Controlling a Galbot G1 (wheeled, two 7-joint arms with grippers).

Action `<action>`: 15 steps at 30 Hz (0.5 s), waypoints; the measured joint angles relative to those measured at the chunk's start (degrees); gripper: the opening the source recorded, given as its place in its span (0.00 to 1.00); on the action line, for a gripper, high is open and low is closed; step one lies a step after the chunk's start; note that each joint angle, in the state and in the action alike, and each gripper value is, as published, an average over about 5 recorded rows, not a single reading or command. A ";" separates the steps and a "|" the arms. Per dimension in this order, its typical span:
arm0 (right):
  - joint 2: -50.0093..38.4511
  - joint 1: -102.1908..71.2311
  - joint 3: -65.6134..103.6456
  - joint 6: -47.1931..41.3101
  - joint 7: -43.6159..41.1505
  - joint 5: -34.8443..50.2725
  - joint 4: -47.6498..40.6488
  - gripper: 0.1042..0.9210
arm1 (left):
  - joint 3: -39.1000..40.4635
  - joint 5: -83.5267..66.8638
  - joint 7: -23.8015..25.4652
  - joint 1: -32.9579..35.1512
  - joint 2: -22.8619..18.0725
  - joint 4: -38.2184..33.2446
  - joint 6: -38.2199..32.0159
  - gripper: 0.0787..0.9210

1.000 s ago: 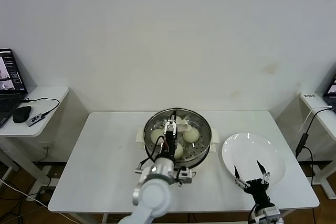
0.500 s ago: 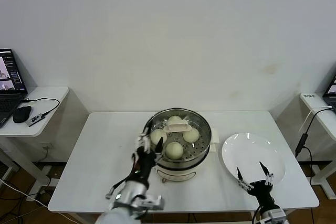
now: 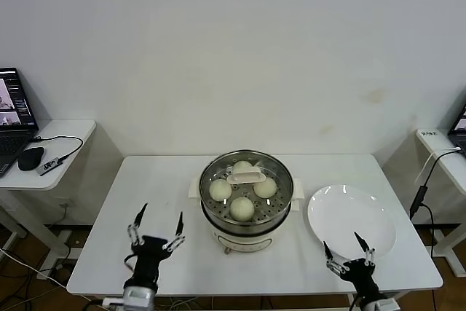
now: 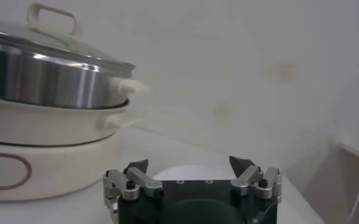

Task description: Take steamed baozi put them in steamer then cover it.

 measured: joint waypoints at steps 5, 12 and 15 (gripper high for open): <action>-2.71 -2.41 -1.10 -0.44 1.18 3.64 1.14 0.88 | -2.85 -8.47 -0.35 2.72 -0.68 2.76 -3.51 0.88; -4.44 -3.70 -2.87 -1.57 2.62 6.87 2.18 0.88 | -6.10 -14.13 1.05 5.29 -1.78 4.99 -5.82 0.88; -4.74 -3.97 -3.72 -1.83 3.11 7.66 2.47 0.88 | -7.05 -15.07 1.83 5.78 -2.26 5.28 -6.09 0.88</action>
